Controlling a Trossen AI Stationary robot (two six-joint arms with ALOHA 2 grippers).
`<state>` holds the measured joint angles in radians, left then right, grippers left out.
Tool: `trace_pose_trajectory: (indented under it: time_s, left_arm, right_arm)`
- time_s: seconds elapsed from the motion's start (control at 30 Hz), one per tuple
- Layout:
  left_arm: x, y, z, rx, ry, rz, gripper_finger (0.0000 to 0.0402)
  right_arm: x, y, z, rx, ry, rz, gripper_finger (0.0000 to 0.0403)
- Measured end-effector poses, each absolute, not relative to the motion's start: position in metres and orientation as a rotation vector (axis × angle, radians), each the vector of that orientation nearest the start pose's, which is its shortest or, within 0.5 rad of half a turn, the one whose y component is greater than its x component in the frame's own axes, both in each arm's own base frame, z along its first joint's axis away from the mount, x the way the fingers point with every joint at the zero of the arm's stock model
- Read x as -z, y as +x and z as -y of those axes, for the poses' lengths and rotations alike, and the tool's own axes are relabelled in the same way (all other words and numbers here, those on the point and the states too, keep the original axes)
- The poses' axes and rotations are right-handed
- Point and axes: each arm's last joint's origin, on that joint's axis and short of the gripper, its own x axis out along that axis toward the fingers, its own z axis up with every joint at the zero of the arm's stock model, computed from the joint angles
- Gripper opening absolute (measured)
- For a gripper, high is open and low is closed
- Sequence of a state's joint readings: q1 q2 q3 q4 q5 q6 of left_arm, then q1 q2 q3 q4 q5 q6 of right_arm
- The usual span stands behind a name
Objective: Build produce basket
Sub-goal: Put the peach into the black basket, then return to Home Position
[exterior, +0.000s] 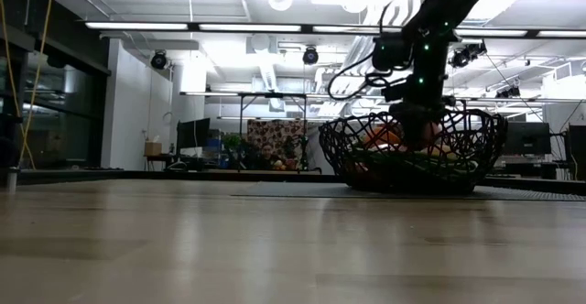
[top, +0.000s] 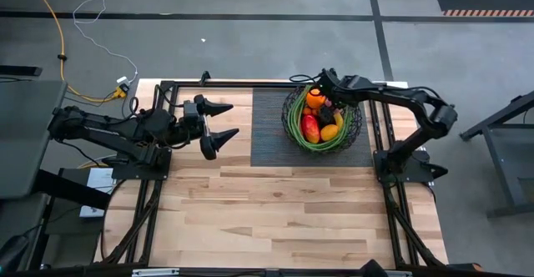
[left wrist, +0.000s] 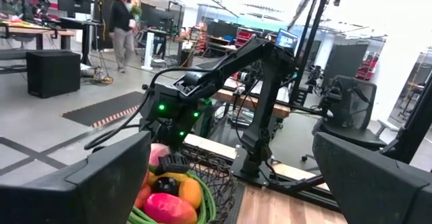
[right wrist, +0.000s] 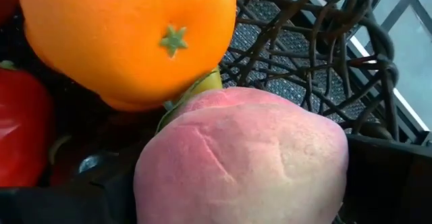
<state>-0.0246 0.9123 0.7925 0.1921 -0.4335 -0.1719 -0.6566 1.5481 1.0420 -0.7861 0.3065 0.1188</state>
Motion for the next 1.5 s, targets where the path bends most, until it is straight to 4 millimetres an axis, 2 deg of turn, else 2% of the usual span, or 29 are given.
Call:
trace_pose_trajectory:
  time_s: [0.43, 0.67, 0.97, 1.1, 1.27, 1.37, 1.5]
  left_arm:
    - [-0.349, 0.203, -0.007, -0.403, -0.175, 0.103, 0.0399]
    - [-0.349, 0.203, -0.007, -0.404, -0.159, 0.100, 0.0399]
    - [-0.349, 0.203, -0.007, -0.408, -0.160, 0.100, 0.0399]
    - [-0.349, 0.203, -0.007, -0.410, -0.159, 0.096, 0.0399]
    - [-0.349, 0.203, -0.007, -0.412, -0.158, 0.093, 0.0399]
    - [-0.349, 0.203, -0.007, -0.412, -0.158, 0.093, 0.0399]
    - [-0.349, 0.203, -0.007, -0.412, -0.158, 0.093, 0.0399]
  right_arm:
    - [-0.207, 0.217, 0.189, 0.912, 0.372, -1.237, 0.0347]
    - [-0.206, 0.215, 0.187, 0.904, 0.381, -1.266, 0.0393]
    - [-0.209, 0.216, 0.188, 0.918, 0.368, -1.269, 0.0397]
    - [-0.225, 0.217, 0.189, 0.896, 0.330, -1.267, 0.0398]
    - [-0.266, 0.209, 0.181, 0.854, 0.296, -1.210, 0.0399]
    - [-0.292, 0.196, 0.169, 0.823, 0.314, -1.098, 0.0397]
    - [-0.322, 0.171, 0.141, 0.764, 0.372, -0.860, 0.0397]
